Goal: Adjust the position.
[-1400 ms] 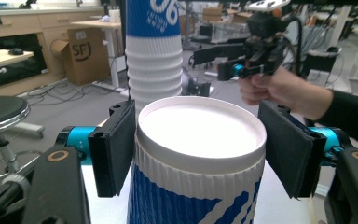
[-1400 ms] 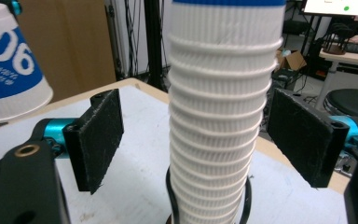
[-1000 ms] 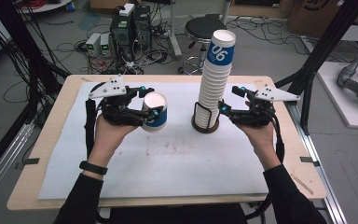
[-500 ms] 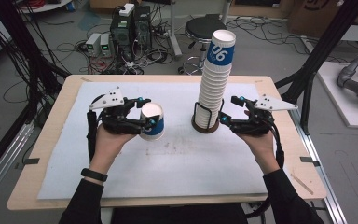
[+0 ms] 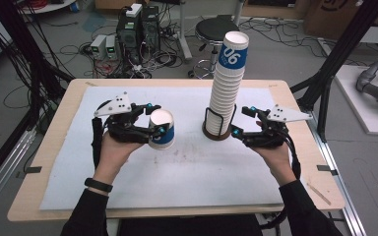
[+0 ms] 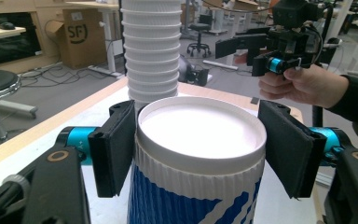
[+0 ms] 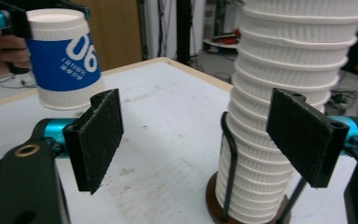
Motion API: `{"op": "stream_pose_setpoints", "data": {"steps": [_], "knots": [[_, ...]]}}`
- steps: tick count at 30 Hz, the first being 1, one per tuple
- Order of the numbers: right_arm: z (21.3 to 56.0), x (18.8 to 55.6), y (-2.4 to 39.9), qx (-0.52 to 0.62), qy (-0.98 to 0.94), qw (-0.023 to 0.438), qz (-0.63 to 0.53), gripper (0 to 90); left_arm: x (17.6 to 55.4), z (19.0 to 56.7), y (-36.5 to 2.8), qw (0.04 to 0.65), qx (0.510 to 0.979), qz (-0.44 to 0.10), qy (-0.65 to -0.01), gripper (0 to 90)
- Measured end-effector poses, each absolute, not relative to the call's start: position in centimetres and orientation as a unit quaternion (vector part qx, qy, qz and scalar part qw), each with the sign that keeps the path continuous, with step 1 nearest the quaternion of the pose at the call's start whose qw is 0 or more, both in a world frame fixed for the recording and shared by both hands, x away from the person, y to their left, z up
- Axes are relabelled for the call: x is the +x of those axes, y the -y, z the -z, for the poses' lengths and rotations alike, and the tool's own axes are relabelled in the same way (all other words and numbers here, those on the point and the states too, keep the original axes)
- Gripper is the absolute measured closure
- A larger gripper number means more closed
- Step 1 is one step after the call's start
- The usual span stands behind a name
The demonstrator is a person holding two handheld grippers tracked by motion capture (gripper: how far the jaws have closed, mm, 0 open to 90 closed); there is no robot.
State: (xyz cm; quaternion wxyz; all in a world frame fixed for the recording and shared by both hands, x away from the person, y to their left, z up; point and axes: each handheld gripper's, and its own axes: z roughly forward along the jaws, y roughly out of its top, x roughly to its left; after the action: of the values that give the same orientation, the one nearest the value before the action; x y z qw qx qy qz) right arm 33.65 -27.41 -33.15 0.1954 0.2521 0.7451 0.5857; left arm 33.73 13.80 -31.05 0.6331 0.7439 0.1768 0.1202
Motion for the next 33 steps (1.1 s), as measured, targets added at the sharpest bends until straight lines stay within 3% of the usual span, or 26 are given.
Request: {"op": "stream_pose_setpoints", "data": {"steps": [33], "knots": [[34.5,32.5,22.8,0.156,-0.793,0.084,-0.582,19.2,33.1,31.4,-11.3,0.654,0.737,-0.062,-0.158,30.2]]}}
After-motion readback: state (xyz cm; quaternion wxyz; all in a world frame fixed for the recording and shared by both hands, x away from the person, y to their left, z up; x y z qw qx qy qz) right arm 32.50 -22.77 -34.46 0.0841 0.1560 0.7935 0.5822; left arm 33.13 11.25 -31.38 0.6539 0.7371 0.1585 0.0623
